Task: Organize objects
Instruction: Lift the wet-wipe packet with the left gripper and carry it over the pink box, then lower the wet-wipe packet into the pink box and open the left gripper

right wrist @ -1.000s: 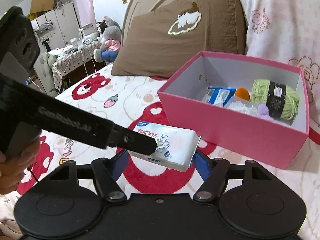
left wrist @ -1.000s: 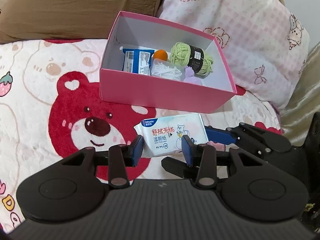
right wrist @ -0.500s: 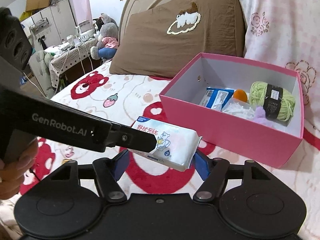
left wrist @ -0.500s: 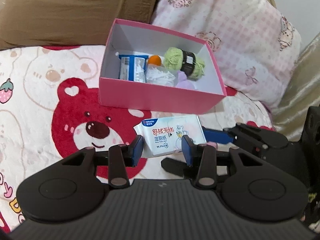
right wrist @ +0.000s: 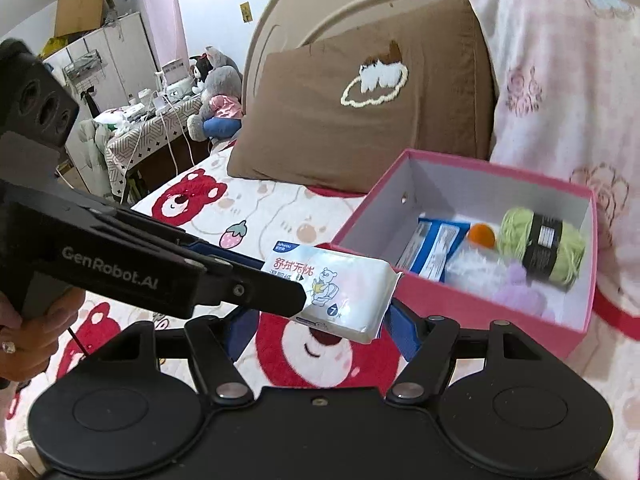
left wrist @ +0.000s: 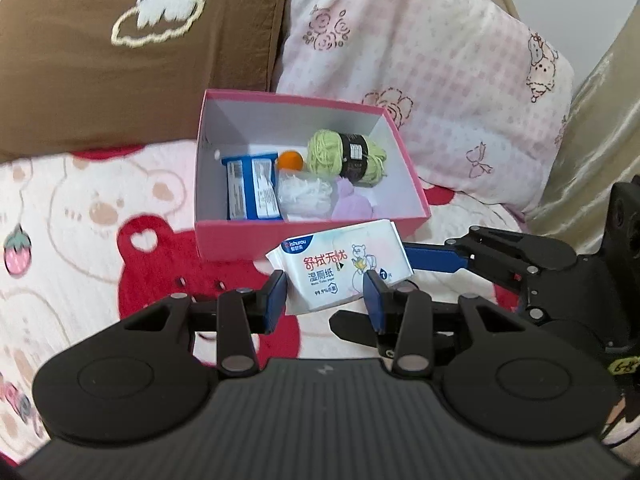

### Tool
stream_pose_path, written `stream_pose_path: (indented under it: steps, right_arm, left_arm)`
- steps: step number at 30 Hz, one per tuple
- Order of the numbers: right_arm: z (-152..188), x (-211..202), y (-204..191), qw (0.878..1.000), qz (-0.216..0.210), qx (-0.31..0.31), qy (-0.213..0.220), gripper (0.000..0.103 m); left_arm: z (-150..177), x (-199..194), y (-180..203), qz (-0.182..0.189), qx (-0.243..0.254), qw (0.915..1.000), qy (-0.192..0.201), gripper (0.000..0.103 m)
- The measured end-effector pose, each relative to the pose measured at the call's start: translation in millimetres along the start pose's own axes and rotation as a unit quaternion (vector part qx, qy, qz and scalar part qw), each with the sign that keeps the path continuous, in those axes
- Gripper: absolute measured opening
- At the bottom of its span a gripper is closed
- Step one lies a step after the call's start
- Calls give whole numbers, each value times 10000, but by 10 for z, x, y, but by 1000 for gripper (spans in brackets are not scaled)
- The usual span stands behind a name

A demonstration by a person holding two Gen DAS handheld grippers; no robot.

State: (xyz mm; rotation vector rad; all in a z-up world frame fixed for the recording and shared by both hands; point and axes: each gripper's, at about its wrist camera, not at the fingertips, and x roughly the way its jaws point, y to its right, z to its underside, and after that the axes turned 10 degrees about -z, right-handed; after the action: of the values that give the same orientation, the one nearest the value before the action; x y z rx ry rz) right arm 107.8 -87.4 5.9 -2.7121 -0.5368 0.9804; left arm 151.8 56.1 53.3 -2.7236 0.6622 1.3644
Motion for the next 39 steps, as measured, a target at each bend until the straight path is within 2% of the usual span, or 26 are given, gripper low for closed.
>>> stream_pose_path:
  steps: [5, 10, 12, 14, 18, 28, 37, 39]
  right_arm:
    - [-162, 49, 90, 9999, 141, -36, 91, 67]
    - [-349, 63, 298, 9995, 264, -24, 158, 51]
    - [-360, 35, 407, 9995, 226, 94, 211, 44]
    - [-374, 29, 513, 9994, 180, 205, 217, 43]
    - [-472, 96, 646, 9994, 313, 17, 172, 43]
    - [-973, 477, 1214, 9984, 537, -105, -172, 43]
    - [-1080, 1082, 1693, 9953, 580, -42, -781, 42]
    - [-1045, 1217, 1801, 9943, 653, 79, -844, 42]
  left_arm:
    - [-251, 58, 14, -180, 120, 9996, 154, 39]
    - [-485, 144, -6, -89, 272, 9984, 487, 39]
    - [-544, 218, -7, 53, 233, 9987, 445, 39]
    - [-609, 294, 10, 64, 203, 9987, 464, 39]
    - [-794, 469, 32, 38, 123, 9988, 474, 39]
    - [-1260, 1175, -123, -53, -404, 9984, 401, 39]
    - [-1361, 1977, -300, -174, -970, 9951, 0, 39]
    - [-1368, 2094, -298, -251, -888, 9957, -22, 39]
